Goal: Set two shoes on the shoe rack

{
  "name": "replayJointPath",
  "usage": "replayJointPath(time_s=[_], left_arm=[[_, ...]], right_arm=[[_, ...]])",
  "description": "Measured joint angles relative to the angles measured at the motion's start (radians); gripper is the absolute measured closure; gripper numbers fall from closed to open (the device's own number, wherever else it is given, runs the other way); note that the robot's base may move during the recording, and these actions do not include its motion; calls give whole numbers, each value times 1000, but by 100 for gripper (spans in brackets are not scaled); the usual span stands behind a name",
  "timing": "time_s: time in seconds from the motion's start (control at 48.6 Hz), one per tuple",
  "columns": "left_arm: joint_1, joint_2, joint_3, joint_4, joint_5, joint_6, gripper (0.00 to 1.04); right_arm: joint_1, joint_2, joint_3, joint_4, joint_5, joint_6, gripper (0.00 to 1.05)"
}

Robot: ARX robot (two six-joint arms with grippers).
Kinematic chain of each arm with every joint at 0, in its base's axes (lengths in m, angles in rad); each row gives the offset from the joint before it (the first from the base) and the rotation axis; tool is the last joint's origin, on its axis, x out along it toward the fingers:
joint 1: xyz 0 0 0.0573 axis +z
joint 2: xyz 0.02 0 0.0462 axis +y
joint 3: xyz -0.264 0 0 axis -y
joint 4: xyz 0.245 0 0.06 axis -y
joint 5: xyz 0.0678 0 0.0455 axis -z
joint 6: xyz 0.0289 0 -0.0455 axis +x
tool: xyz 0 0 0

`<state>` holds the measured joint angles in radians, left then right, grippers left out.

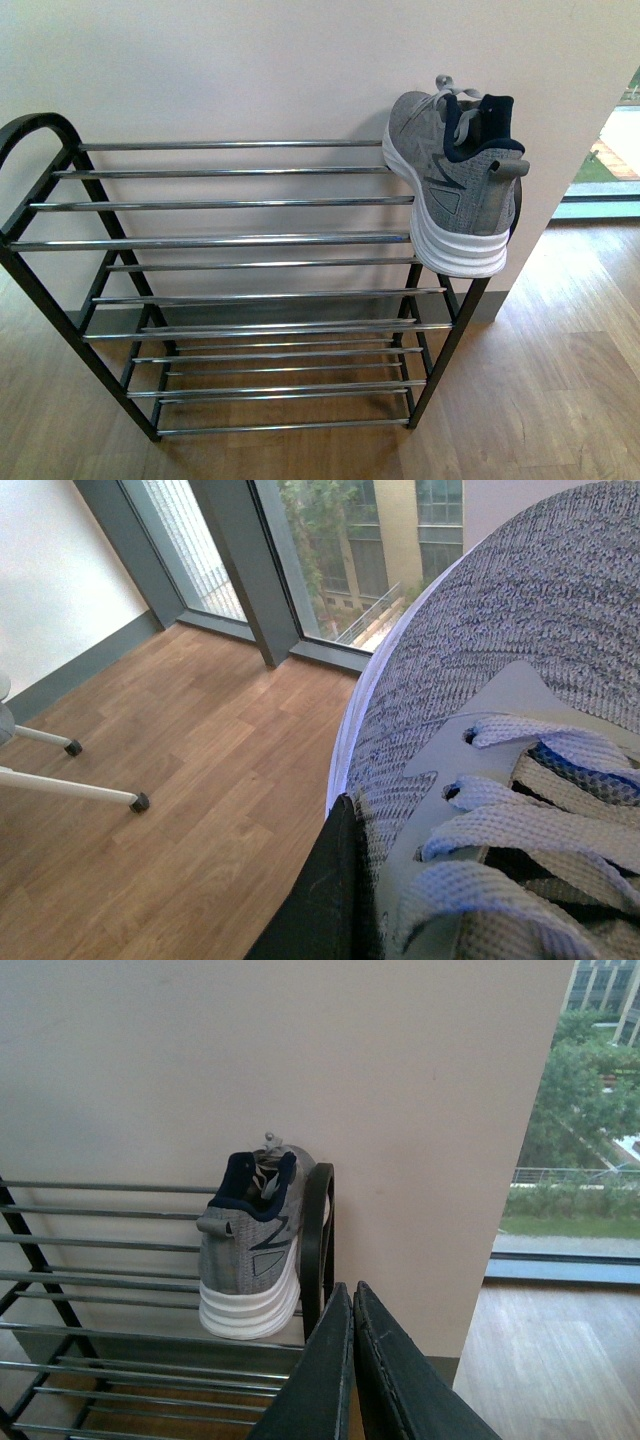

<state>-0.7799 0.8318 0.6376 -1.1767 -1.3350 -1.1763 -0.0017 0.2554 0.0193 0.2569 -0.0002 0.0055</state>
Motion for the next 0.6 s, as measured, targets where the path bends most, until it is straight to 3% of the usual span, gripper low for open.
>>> replayJointPath(time_s=[0.288, 0.411, 0.597], left_arm=[[0, 0, 0, 0, 0, 0, 102], [0, 0, 0, 0, 0, 0, 102], [0, 0, 0, 0, 1, 0, 102]], right_arm=[[0, -81, 0, -81, 0, 0, 103], [0, -208, 0, -237, 2, 0, 103], [0, -249, 0, -254, 0, 0, 103]])
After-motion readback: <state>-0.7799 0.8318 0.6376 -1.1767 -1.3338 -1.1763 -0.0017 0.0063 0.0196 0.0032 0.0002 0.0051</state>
